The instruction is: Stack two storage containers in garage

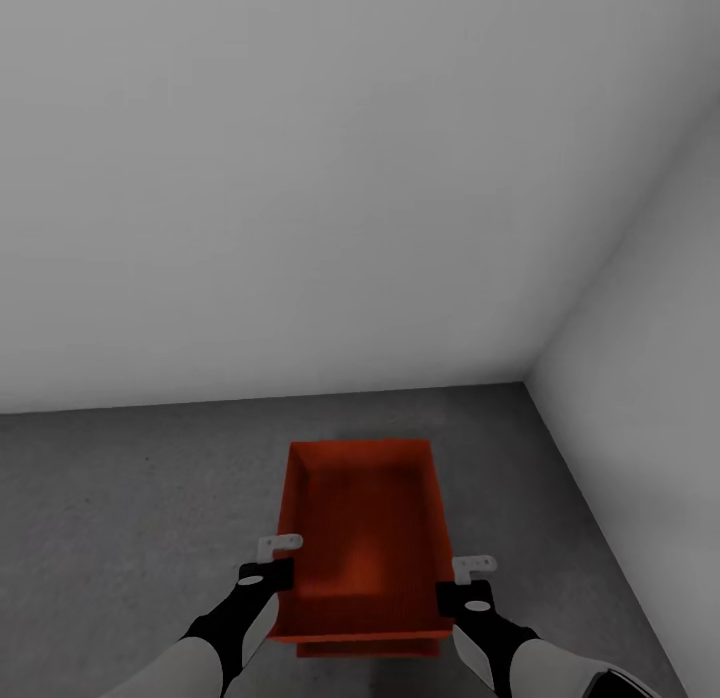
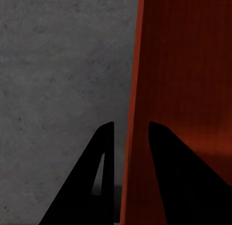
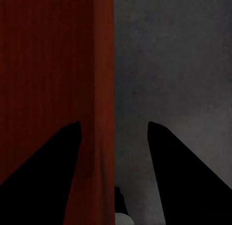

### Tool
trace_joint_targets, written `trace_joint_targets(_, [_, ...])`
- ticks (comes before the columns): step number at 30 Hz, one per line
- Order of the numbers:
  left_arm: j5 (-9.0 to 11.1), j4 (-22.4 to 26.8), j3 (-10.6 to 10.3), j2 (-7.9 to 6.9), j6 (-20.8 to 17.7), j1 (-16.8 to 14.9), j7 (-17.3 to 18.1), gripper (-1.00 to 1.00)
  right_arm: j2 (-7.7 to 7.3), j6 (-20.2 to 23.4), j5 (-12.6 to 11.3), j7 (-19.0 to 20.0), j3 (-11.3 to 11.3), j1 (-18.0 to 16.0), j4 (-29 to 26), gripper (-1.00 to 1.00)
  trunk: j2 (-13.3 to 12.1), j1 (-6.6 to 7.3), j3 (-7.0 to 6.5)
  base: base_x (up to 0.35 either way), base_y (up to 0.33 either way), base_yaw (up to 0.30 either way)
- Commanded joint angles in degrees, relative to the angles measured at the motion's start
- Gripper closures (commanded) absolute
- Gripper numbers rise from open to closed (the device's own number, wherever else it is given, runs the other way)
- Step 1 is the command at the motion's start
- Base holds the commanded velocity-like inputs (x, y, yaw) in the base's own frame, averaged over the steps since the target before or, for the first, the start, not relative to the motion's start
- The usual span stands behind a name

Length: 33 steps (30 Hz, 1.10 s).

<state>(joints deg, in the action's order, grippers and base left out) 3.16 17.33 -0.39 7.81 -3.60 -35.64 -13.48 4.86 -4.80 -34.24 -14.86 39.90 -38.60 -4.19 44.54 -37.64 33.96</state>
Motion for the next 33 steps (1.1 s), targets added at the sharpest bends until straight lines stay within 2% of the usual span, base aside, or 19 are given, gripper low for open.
trace_joint_targets(1, [0.1, 2.1, 0.8, -0.07, -0.4, 0.0, -0.8, 1.0, -0.02, 0.0, -0.8, -0.7, -1.4, 0.0, 1.8, 1.0, 0.0, -0.01, 0.05, 0.0, 0.0, 0.0])
trace_joint_targets(33, [0.1, 1.8, 0.8, 0.01, -0.4, 0.0, -1.0, 1.0, -0.02, 0.0, -0.8, -0.8, -1.4, 0.0, 1.8, 1.0, 0.0, -0.01, 0.05, 0.0, 0.0, 0.0])
